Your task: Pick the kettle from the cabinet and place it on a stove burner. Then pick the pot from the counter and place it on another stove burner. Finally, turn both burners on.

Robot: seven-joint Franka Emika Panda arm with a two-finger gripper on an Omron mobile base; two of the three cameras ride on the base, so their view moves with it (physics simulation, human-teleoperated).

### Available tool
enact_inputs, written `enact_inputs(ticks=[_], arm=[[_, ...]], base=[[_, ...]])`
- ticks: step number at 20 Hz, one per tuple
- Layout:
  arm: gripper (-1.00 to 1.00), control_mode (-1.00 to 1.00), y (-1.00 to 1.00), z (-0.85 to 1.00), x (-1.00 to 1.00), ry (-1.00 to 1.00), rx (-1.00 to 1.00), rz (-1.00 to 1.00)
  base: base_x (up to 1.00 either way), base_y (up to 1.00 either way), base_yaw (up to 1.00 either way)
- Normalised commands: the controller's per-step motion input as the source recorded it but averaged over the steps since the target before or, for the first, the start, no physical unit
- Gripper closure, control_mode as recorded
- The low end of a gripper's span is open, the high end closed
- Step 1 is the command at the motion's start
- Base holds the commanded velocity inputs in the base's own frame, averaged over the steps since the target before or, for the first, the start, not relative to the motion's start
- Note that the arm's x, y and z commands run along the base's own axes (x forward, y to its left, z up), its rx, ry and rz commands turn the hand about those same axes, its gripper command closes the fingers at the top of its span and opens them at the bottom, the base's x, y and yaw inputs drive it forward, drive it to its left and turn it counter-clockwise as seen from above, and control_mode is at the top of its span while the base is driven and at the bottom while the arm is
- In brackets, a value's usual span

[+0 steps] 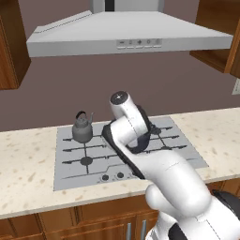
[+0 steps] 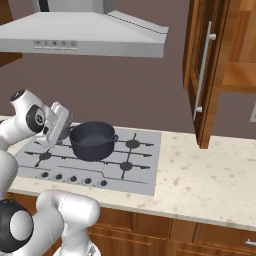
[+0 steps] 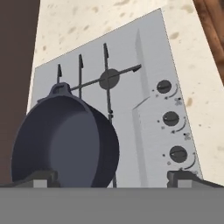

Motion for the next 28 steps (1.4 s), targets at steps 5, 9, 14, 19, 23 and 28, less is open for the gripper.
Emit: enact_inputs(ticks=[5, 9, 14, 19, 23, 28], arm=[[-1.0, -1.0, 0.09, 0.13, -0.28, -0.1, 0.0, -0.06], [-1.0, -1.0, 0.02, 0.11, -0.32, -0.15, 0.02, -0.06], [-1.0, -1.0, 0.0, 0.12, -0.31, -0.16, 0.04, -0.07], [-1.0, -1.0, 0.0, 0.09, -0.32, -0.1, 0.12, -0.08], [-1.0, -1.0, 0.0, 0.03, -0.26, -0.06, 0.16, -0.12], [-1.0, -1.0, 0.0, 0.05, -0.27, -0.05, 0.19, -0.19]], base=[[0.0, 0.0, 0.0], [0.0, 0.0, 0.0], [0.0, 0.0, 0.0], [0.0, 0.0, 0.0], [0.0, 0.0, 0.0], [0.0, 0.0, 0.0]])
